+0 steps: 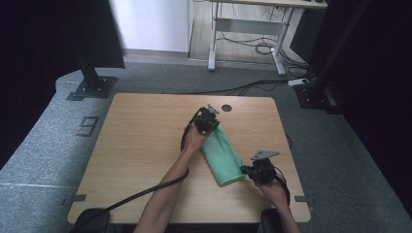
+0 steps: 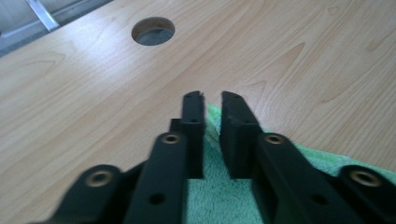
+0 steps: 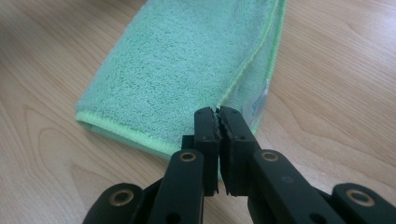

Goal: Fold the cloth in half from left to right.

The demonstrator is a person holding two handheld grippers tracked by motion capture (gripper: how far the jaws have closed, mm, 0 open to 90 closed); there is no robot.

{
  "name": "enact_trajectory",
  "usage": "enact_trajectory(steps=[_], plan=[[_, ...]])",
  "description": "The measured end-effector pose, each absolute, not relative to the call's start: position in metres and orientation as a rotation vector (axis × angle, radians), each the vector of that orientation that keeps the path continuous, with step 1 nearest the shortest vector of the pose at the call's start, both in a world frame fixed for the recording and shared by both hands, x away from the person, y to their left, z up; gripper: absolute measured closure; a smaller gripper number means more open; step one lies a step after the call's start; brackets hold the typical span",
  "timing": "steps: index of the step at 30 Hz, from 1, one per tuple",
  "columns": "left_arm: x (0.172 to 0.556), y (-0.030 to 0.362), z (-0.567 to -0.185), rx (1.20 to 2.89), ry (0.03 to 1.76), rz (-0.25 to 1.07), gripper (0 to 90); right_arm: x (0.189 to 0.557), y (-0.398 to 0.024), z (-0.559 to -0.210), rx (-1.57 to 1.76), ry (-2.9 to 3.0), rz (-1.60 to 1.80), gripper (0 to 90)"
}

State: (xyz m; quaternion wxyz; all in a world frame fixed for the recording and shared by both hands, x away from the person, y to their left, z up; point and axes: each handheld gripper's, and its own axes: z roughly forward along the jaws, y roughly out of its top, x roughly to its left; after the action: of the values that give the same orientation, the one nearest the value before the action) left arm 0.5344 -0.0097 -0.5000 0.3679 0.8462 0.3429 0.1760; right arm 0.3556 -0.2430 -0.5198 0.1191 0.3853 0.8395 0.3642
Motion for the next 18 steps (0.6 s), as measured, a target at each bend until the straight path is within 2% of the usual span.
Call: enact_trajectory(steps=[5,7,12,18], plan=[[0.533,-0.009,-0.497,2.171,0.878,0.478,57.9,0.355,-0.246,-0.521,1.140,2.447,1.067,85.2],[0.533,-0.007,-0.495,2.166,0.877,0.484,55.9,0.355,-0.246,-0.521,1.143,2.445,1.068,85.2],[0.527,0.001,-0.490,2.135,0.884,0.459,41.2,0.354,-0.248,-0.521,1.152,2.437,1.071,85.0],[0.519,0.007,-0.497,2.132,0.879,0.427,33.1,0.354,-0.249,-0.520,1.154,2.427,1.075,84.6]])
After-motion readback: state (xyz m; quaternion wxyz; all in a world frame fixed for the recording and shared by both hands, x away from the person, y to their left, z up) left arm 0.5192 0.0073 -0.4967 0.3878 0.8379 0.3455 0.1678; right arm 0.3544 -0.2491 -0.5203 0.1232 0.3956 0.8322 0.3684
